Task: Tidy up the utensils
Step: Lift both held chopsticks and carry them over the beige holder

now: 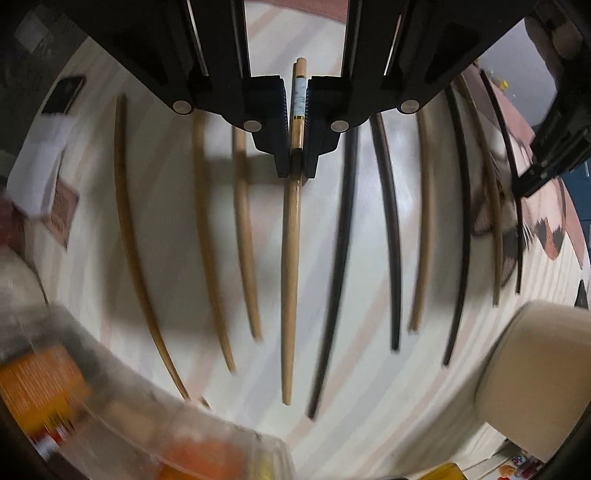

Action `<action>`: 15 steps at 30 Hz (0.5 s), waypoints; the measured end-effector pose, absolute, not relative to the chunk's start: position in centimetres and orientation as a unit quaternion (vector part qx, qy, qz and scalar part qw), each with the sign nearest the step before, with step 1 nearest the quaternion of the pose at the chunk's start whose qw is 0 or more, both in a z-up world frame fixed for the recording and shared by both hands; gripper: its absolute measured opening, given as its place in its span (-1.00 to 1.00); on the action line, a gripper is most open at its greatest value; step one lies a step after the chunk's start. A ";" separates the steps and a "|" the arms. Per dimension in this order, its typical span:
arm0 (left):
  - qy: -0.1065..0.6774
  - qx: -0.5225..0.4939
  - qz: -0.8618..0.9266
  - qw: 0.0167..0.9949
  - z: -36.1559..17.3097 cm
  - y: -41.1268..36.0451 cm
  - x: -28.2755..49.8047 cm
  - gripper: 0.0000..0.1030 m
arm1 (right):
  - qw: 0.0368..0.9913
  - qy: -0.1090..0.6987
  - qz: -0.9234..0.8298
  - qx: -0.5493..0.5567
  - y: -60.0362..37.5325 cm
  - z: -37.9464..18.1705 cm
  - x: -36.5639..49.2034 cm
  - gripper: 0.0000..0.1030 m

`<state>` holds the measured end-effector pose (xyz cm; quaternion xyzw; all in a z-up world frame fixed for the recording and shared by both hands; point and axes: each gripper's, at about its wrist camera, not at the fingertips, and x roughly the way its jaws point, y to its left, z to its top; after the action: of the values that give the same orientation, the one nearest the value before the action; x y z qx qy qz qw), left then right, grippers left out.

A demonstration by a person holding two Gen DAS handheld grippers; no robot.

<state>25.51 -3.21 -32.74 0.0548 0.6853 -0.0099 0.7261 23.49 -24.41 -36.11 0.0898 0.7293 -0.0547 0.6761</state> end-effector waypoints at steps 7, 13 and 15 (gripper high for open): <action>0.713 -0.015 -0.032 0.700 -32.9 -2.3 21.5 -0.91 | 0.650 0.749 -0.058 0.116 -25.8 -36.5 18.3 -0.86; 0.727 -0.052 -0.050 0.683 -32.9 -1.4 22.5 -0.86 | 0.639 0.755 -0.074 0.128 -26.7 -37.0 19.2 -0.81; 0.730 -0.048 -0.053 0.680 -33.4 -1.4 23.8 -0.84 | 0.637 0.757 -0.076 0.124 -26.8 -37.0 19.9 -0.80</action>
<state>23.81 -1.38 -33.40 -0.0482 0.7301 -0.0531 0.6796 19.91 -26.82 -36.99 0.1242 0.7568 -0.0757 0.6372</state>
